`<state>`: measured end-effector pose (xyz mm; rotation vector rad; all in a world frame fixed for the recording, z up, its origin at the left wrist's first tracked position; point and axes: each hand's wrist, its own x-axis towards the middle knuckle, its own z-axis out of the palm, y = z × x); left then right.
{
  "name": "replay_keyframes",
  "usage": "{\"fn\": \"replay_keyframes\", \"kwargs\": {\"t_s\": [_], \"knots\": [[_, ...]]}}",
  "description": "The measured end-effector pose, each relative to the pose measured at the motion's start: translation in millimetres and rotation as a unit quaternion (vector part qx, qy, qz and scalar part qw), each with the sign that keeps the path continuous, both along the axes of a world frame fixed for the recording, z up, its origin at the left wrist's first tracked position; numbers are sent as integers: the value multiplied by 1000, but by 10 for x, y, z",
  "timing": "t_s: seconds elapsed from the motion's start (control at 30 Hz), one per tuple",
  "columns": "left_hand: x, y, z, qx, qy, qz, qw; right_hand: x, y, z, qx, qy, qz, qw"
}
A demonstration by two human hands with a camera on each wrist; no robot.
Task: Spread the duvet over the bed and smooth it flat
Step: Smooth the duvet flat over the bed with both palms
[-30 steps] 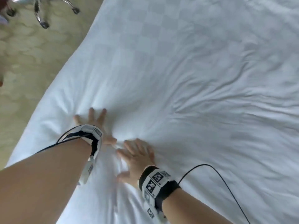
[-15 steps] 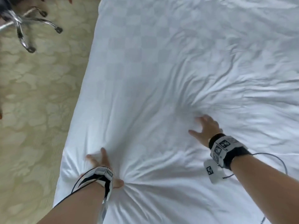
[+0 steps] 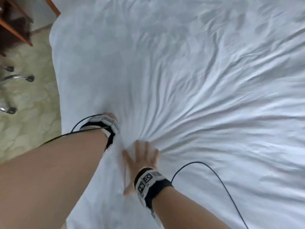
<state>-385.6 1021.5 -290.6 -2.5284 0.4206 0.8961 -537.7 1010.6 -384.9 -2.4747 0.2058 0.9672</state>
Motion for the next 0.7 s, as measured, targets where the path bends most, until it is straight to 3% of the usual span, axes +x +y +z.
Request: {"fn": "replay_keyframes", "kwargs": {"t_s": [0.03, 0.1, 0.2, 0.27, 0.3, 0.33, 0.4, 0.47, 0.5, 0.57, 0.7], "knots": [[153, -147, -130, -32, -29, -26, 999, 25, 30, 36, 20, -2, 5, 1000], [300, -696, -251, -82, 6, -94, 992, 68, -109, 140, 104, -14, -23, 994], [201, -1111, -566, -136, 46, -151, 978, -26, -786, 187, 175, -125, -244, 946], [222, -1007, -837, -137, 46, -130, 981, -152, -1450, 146, 39, -264, -360, 894], [297, -944, -933, -132, 43, -110, 984, -220, -1786, 125, -61, -290, -377, 878], [389, -895, -984, -138, 38, -104, 984, -268, -2106, 164, -143, -253, -390, 874], [674, -780, -1025, -150, 38, -94, 983, -286, -2614, 205, -240, -96, -423, 868], [1110, -616, -1082, -149, 37, -88, 984, -194, -2876, 271, -256, 16, -450, 855], [1355, -521, -1101, -147, 35, -89, 985, -74, -2906, 263, -246, 30, -460, 853], [1879, -264, -1199, -139, 33, -87, 986, 450, -2708, 279, -219, 24, -474, 852], [2562, 307, -1281, -182, 73, -47, 979, 2161, -1816, 142, -217, 73, -446, 865]]}}
